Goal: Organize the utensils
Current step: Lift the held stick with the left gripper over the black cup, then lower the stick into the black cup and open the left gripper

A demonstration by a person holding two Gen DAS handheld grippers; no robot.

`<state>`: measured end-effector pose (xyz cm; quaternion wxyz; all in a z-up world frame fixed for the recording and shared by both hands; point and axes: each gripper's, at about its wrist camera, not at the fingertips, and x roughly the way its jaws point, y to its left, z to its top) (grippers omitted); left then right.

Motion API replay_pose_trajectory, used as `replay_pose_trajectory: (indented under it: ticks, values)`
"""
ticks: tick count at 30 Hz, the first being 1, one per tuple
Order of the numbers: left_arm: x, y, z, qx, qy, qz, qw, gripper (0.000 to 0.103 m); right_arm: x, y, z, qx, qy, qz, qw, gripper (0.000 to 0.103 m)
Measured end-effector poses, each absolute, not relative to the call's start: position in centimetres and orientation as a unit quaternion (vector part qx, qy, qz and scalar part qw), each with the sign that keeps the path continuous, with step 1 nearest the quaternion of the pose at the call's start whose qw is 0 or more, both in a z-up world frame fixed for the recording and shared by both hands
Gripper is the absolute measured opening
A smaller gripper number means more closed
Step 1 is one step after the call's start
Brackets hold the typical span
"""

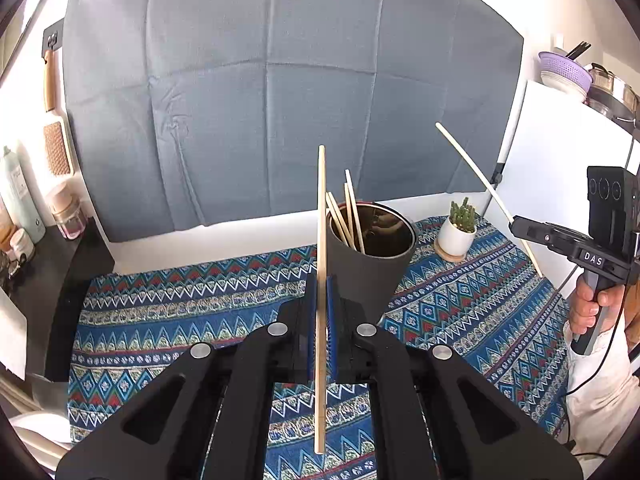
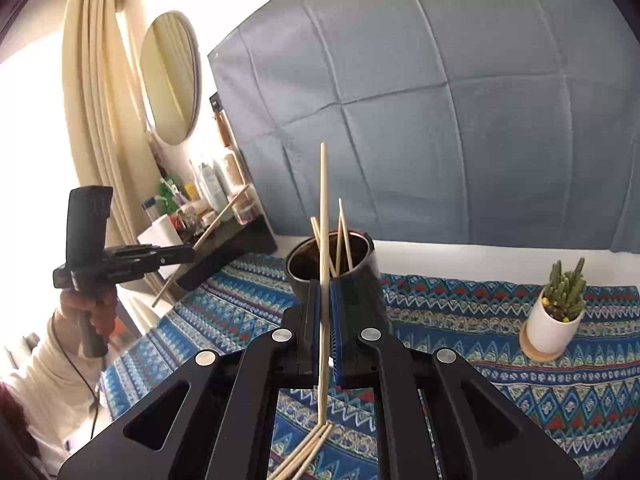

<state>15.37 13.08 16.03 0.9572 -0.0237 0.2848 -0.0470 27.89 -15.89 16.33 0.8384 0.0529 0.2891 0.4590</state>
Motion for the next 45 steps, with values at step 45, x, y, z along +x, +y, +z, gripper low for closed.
replay_pose_trajectory:
  ticks: [45]
  values:
    - [28.1, 9.7, 10.9, -0.112, 0.095, -0.146, 0.978, 0.005, 36.2, -5.7, 8.7, 0.199, 0.186, 0.467, 0.841, 0.005]
